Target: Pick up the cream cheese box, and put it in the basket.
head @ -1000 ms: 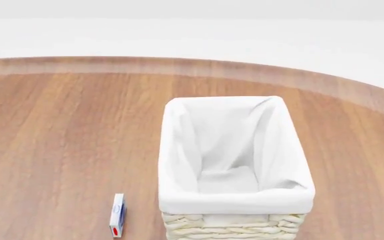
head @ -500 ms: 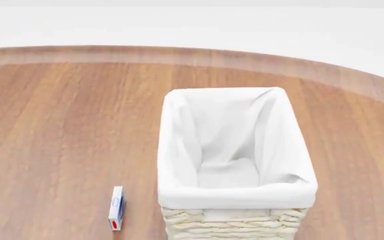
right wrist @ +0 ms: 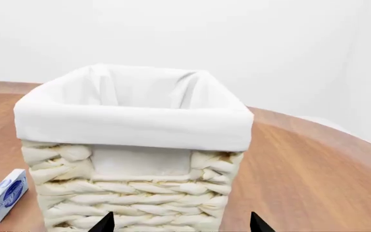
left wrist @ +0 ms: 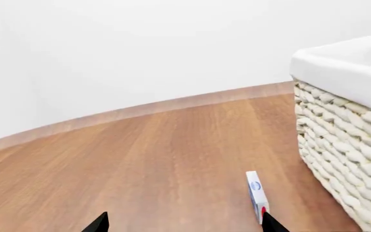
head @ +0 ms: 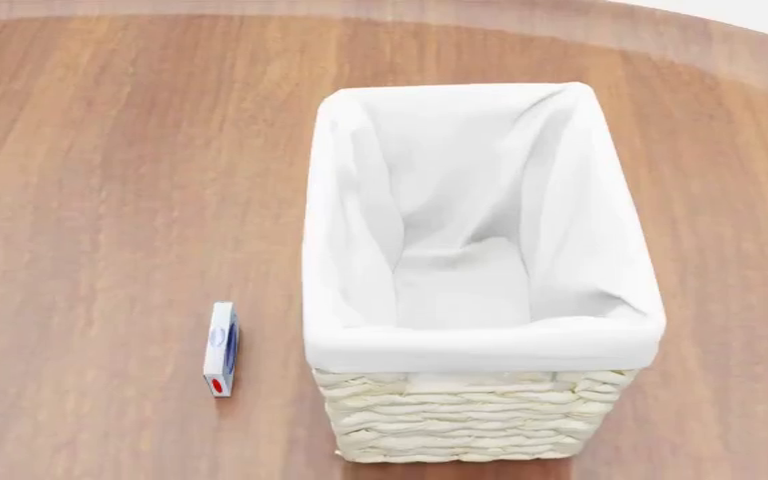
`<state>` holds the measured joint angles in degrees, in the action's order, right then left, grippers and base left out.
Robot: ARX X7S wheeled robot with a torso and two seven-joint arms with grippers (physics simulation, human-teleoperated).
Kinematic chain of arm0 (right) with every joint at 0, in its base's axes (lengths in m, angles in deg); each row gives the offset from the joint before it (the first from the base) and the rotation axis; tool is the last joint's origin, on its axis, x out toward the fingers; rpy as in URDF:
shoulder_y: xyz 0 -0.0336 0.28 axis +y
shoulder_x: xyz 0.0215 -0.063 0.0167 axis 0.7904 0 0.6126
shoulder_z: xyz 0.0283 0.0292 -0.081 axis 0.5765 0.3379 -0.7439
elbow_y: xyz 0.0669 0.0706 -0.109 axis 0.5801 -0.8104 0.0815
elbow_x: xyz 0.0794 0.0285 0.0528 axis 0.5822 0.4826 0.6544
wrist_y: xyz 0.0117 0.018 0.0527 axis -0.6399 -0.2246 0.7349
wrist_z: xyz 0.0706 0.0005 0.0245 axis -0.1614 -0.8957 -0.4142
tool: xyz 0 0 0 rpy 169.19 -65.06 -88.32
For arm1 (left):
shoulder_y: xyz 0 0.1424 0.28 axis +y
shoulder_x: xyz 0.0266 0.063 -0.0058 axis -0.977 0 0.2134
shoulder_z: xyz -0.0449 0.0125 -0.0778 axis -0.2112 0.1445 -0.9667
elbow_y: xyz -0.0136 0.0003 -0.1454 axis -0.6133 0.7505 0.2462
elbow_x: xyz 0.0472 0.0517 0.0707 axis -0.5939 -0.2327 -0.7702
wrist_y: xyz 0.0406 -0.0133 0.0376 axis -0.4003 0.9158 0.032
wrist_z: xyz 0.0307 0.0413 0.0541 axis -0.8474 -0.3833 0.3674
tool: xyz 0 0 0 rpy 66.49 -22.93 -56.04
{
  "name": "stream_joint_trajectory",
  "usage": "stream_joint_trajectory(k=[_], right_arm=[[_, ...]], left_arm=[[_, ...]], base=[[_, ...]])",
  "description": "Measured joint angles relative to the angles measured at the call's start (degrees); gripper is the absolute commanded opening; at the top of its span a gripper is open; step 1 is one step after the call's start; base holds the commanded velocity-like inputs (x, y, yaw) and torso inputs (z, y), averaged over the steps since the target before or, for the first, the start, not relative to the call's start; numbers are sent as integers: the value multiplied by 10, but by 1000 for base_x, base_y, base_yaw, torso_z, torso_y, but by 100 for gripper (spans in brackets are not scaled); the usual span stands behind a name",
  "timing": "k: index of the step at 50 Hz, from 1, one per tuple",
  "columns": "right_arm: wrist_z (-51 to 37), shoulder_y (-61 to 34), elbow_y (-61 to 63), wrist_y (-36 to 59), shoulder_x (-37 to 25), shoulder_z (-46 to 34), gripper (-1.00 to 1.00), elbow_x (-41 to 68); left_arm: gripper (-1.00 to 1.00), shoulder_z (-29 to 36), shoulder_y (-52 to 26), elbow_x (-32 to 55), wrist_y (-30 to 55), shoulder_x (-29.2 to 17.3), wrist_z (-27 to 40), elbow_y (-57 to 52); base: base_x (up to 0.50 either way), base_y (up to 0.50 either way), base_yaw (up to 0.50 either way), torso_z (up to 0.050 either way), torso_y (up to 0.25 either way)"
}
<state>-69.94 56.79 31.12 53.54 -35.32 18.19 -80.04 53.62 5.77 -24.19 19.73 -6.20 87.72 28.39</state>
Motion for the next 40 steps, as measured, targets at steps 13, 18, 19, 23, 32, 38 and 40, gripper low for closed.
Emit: stream_joint_trajectory(k=[13, 18, 19, 23, 32, 38, 40], right_arm=[[-6, -1, 2, 1, -6, -2, 100, 4], [-7, -2, 3, 2, -8, -3, 100, 5], [-8, -2, 4, 2, -8, -3, 100, 6], [-9, -2, 4, 2, -10, -4, 100, 7], [-11, -2, -1, -2, -13, -4, 100, 14], [-12, -3, -4, -5, -14, -6, 100, 16], [-12, -3, -5, -5, -15, -7, 100, 17]], left_arm=[[100, 5, -4, -4, 3, -4, 8, 3], [100, 7, -17, 4, 15, -8, 1, 5], [100, 7, -21, 7, 19, -9, -4, 6], [100, 10, -46, 24, 38, -16, -23, 13], [100, 16, -138, 73, 112, -27, -87, 60], [100, 22, -213, 105, 152, -29, -134, 118], [100, 27, -238, 109, 159, -28, -146, 145]], base=[[0, 0, 0, 0, 0], [0, 0, 0, 0, 0], [0, 0, 0, 0, 0], [0, 0, 0, 0, 0], [0, 0, 0, 0, 0], [0, 0, 0, 0, 0], [0, 0, 0, 0, 0]])
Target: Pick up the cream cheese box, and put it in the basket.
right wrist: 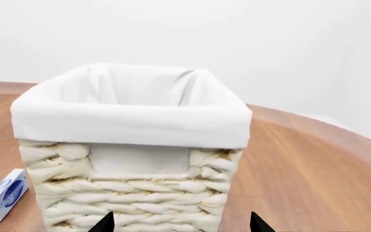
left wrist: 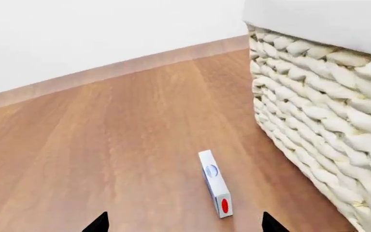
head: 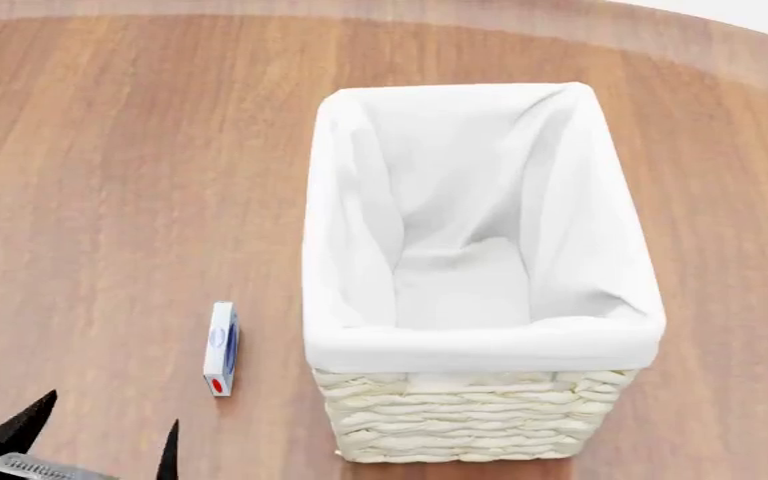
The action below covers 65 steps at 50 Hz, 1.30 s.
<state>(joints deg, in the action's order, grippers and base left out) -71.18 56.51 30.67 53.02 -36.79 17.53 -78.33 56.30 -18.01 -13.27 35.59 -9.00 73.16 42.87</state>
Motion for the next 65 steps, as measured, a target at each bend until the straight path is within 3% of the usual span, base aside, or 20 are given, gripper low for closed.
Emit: stream_joint_trajectory(k=[20, 48, 65], right_arm=[[-4, -1, -1, -1, -6, -7, 100, 4], [-10, 0, 3, -3, -13, -19, 100, 3], [-12, 5, 7, -10, -20, -22, 100, 9]], left_arm=[[100, 20, -175, 32, 14, 40, -68, 226], [100, 12, -284, 82, -6, 95, -114, 409], [100, -1, -389, 105, -35, 138, -132, 647]], base=[[0, 0, 0, 0, 0], [0, 0, 0, 0, 0], [0, 0, 0, 0, 0]])
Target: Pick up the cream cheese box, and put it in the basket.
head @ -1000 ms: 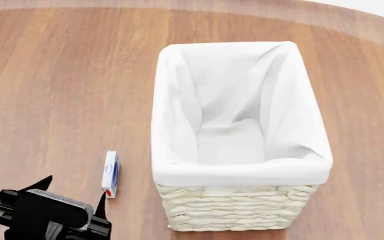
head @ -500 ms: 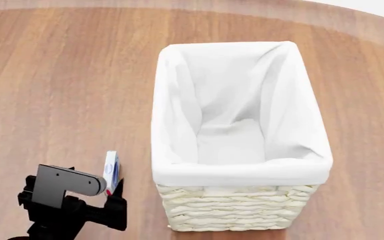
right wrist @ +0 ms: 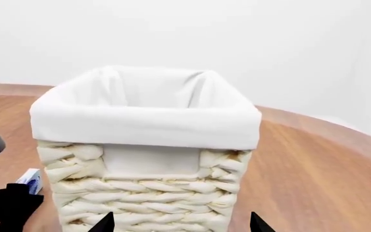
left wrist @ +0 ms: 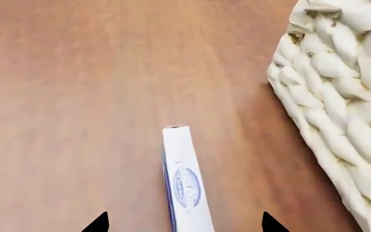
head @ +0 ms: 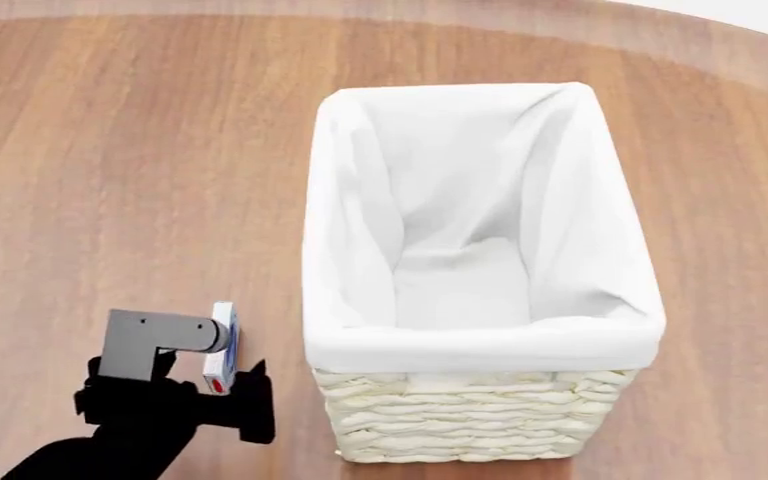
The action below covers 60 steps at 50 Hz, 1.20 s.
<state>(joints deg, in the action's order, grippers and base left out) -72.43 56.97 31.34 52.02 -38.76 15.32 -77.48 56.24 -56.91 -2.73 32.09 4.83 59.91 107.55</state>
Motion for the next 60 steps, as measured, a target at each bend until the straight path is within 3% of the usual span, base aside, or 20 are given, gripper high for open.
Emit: stream_joint_trajectory(k=[13, 14, 29, 35, 42, 48, 54, 60], right_arm=[[-2, 3, 8, -1, -5, -3, 100, -1], [-2, 3, 8, -2, -5, -4, 100, -1], [-4, 1, 2, -5, -7, -12, 100, -3], [-4, 0, -1, -7, -7, -15, 100, -3], [-6, -1, -3, -7, -8, -16, 100, -1], [-7, -2, 2, -5, -10, -17, 100, 0], [-9, -1, 7, -3, -11, -21, 100, -3], [-10, -1, 9, -1, -12, -27, 100, -8]], left_arm=[[100, 6, -35, 5, -13, 12, 11, 71], [-100, 7, -36, 5, -14, 12, 11, 74], [-100, 13, -39, 16, -21, 11, 8, 80], [-100, 18, -20, 23, 9, -2, 22, 25], [-100, 20, 6, 42, 120, -51, 63, -157], [-100, 26, 10, 73, 262, -120, 88, -371], [-100, 39, -31, 116, 418, -179, 99, -571], [-100, 66, -112, 194, 565, -205, 114, -730]], base=[[0, 0, 0, 0, 0], [0, 0, 0, 0, 0], [0, 0, 0, 0, 0], [0, 0, 0, 0, 0], [0, 0, 0, 0, 0], [0, 0, 0, 0, 0], [0, 0, 0, 0, 0], [0, 0, 0, 0, 0]])
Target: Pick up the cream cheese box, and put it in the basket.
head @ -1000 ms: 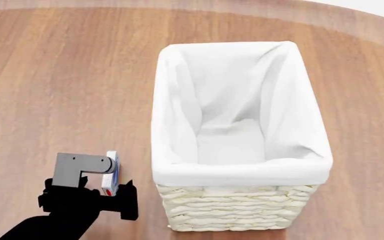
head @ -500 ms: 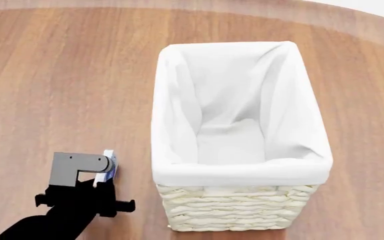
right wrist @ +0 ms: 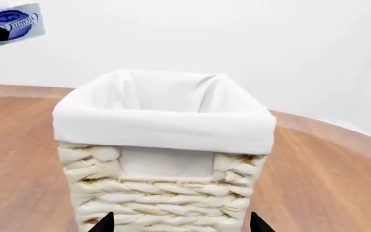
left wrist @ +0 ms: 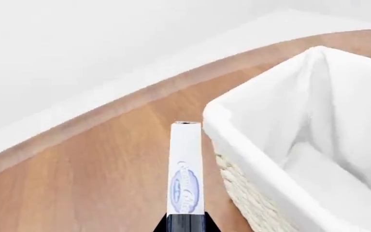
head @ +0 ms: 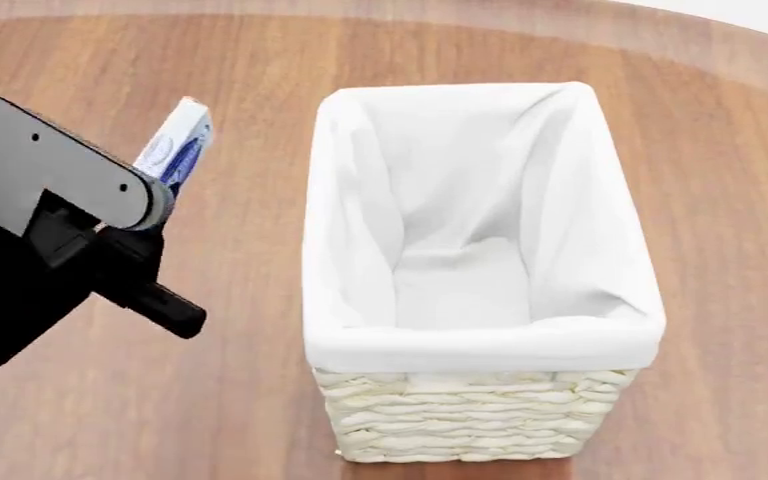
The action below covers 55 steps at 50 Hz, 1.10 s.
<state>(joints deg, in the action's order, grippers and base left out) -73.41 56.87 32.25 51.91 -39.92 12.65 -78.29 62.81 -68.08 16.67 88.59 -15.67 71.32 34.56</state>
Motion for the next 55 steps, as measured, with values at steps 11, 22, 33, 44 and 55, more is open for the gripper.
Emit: stream_joint_trajectory(k=[11, 22, 33, 44, 55], right_arm=[[0, 1, -4, -6, -1, -8, 100, -3], [0, 1, -14, -16, -2, -16, 100, -7], [-1, 2, -14, -19, -5, -24, 100, -14], [-2, 8, -14, -30, -8, -34, 100, -21], [-3, 19, -19, -50, -12, -44, 100, -27]], left_arm=[[-100, 56, -193, 258, 127, -26, 123, -102], [-100, 106, -355, 444, 163, -34, 226, -98], [-100, 142, -455, 555, 153, -13, 242, -69], [-100, 175, -481, 563, 133, 26, 210, -48], [-100, 227, -474, 474, 94, 54, 125, -10]], base=[[0, 0, 0, 0, 0], [0, 0, 0, 0, 0], [0, 0, 0, 0, 1], [0, 0, 0, 0, 0], [0, 0, 0, 0, 0]])
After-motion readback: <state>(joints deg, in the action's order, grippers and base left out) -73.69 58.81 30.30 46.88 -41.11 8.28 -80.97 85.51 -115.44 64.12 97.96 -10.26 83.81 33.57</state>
